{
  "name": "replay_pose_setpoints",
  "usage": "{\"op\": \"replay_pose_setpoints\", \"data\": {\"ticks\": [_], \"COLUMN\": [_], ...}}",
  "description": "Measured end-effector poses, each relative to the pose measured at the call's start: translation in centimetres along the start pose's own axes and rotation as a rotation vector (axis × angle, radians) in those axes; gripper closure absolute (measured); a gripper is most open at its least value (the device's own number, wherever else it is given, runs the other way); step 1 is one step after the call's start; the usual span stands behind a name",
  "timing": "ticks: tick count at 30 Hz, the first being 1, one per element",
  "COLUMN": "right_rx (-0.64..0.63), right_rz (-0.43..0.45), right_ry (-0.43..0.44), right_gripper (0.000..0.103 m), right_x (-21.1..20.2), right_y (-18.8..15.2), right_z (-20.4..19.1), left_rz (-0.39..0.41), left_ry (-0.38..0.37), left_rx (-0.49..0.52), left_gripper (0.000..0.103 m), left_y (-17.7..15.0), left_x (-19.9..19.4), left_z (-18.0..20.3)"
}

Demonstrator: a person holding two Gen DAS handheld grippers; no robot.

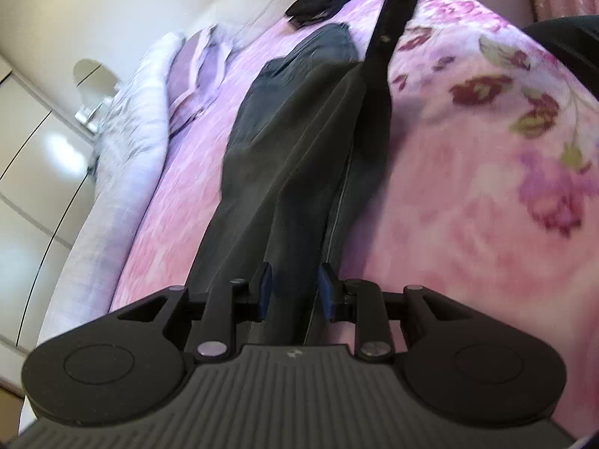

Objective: Fold clothes

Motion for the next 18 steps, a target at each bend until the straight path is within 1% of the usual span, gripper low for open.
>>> {"op": "replay_pose_setpoints", "data": {"ticks": [1, 2, 3, 4, 6, 9, 11, 14, 15, 16, 17, 18], "right_rx": [0.017, 0.037, 0.059, 0.081, 0.049, -0.011, -0.005, -0.02, -0.03, -0.04, -0.042, -0.042], "right_rz": [0.008, 0.006, 0.003, -0.002, -0.009, -0.051, -0.053, -0.05, -0.052, -0.056, -0.058, -0.059], "right_ry": [0.003, 0.015, 0.029, 0.047, 0.059, 0.047, 0.052, 0.045, 0.04, 0.036, 0.033, 0.029], "right_gripper": [0.047, 0.05, 0.076, 0.087, 0.091, 0.091, 0.091, 0.091, 0.09, 0.087, 0.085, 0.082], "right_x": [0.5, 0.7, 0.8, 0.7, 0.1, -0.5, -0.5, -0.7, -0.7, -0.6, -0.4, -0.2], "right_y": [0.5, 1.0, 1.4, 1.4, 1.3, 0.5, 0.2, -0.3, -0.4, -0.5, -0.7, -0.8], "right_z": [0.3, 0.9, 1.4, 1.8, 1.8, 1.8, 2.3, 1.9, 1.7, 1.5, 1.5, 1.4], "left_rz": [-0.008, -0.016, -0.038, -0.072, -0.14, -0.252, -0.343, -0.468, -0.5, -0.527, -0.548, -0.567], "left_ry": [0.003, 0.005, 0.016, 0.033, 0.068, 0.122, 0.169, 0.227, 0.248, 0.265, 0.28, 0.297], "left_rx": [0.0, 0.0, -0.005, -0.014, -0.032, -0.061, -0.056, -0.074, -0.08, -0.084, -0.086, -0.09], "left_gripper": [0.078, 0.079, 0.079, 0.078, 0.078, 0.077, 0.076, 0.074, 0.073, 0.068, 0.065, 0.064], "left_y": [-0.4, -0.7, -1.7, -3.0, -5.8, -10.3, -13.6, -18.6, -20.1, -21.4, -22.6, -23.6], "left_x": [-0.3, -0.6, -1.2, -2.1, -3.9, -6.3, -7.7, -9.8, -10.4, -11.0, -11.5, -11.9], "left_z": [0.0, -0.1, -0.3, -0.7, -1.5, -2.7, -3.3, -4.5, -4.9, -5.3, -5.7, -6.1]}}
Point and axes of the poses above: each gripper's, at about its wrist camera, not at the fingertips, and x roughly the way its jaws point, z to its right, y to its top, the point moved 3 cm from there along x, roughly the way its jaws point, and after that the axes turned 8 degrees about y, right-handed, at the moved point
